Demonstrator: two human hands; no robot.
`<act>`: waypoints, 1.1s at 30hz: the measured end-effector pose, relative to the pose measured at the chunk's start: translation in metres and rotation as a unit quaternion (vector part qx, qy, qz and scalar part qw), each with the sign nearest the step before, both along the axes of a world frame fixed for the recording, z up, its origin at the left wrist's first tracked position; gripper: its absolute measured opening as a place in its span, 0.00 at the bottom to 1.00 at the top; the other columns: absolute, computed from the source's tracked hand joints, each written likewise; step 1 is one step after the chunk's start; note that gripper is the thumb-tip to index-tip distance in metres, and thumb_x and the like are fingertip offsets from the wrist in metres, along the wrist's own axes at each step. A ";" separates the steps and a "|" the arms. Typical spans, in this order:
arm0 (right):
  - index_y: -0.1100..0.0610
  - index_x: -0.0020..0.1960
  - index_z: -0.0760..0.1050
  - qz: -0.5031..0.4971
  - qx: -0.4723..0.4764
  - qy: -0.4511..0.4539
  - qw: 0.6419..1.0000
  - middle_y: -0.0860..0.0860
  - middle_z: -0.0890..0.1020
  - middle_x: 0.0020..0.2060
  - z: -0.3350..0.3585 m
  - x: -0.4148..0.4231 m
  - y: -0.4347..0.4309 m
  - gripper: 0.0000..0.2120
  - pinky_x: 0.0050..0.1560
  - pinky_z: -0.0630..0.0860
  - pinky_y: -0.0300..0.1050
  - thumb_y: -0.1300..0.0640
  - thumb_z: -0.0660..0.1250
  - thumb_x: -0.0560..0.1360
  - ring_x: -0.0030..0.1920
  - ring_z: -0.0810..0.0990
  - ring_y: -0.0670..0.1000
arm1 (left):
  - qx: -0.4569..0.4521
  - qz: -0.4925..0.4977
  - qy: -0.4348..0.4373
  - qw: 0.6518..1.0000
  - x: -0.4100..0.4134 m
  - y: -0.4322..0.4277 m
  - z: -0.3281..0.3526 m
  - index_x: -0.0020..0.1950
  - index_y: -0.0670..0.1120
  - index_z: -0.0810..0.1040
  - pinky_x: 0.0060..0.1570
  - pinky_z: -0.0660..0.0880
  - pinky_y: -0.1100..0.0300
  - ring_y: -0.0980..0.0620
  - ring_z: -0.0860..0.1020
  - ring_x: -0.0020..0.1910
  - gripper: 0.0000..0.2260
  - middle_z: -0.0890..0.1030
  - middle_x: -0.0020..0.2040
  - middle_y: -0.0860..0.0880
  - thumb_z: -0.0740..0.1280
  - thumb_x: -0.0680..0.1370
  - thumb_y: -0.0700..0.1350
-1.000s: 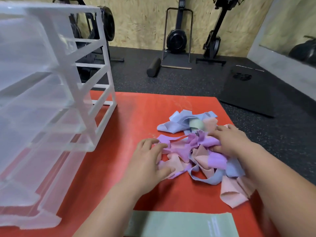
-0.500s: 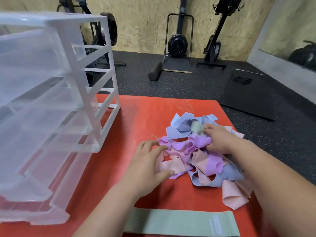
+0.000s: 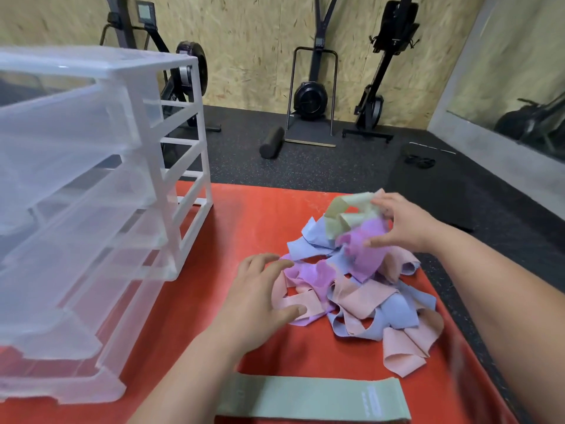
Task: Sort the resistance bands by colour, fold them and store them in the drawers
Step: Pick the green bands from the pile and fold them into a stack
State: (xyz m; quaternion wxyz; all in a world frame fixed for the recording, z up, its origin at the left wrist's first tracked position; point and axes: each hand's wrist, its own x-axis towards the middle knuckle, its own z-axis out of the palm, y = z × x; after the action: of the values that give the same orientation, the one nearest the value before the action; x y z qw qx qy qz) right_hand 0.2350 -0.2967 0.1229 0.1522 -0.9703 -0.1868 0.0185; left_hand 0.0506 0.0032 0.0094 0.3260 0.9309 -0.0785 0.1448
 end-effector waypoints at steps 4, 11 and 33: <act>0.46 0.68 0.80 -0.031 -0.011 0.102 0.994 0.41 0.84 0.56 -0.018 -0.017 -0.016 0.34 0.61 0.77 0.46 0.37 0.82 0.66 0.57 0.83 0.46 | 0.009 -0.014 -0.003 1.000 -0.004 -0.001 -0.001 0.77 0.58 0.72 0.76 0.64 0.56 0.52 0.62 0.76 0.37 0.68 0.74 0.57 0.73 0.70 0.67; 0.40 0.49 0.80 -0.063 -0.076 0.079 0.992 0.47 0.79 0.55 -0.065 -0.015 -0.023 0.12 0.45 0.75 0.43 0.43 0.79 0.70 0.49 0.80 0.48 | 0.025 -0.029 -0.011 0.999 -0.009 -0.002 -0.005 0.78 0.58 0.71 0.76 0.63 0.56 0.53 0.61 0.77 0.36 0.68 0.74 0.57 0.75 0.72 0.66; 0.45 0.49 0.80 -0.096 0.123 -0.235 0.959 0.44 0.82 0.39 0.030 -0.027 0.001 0.01 0.40 0.73 0.49 0.49 0.70 0.79 0.41 0.78 0.51 | -0.014 0.005 -0.021 1.000 -0.007 -0.007 0.014 0.73 0.56 0.76 0.73 0.64 0.59 0.53 0.65 0.74 0.30 0.71 0.71 0.57 0.72 0.73 0.65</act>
State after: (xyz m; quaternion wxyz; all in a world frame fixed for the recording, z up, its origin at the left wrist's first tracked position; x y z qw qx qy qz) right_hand 0.2084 -0.2955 0.1527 0.2232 -0.9347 -0.1239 -0.2474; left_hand 0.0433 -0.0035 0.0234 0.3362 0.9235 -0.0785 0.1672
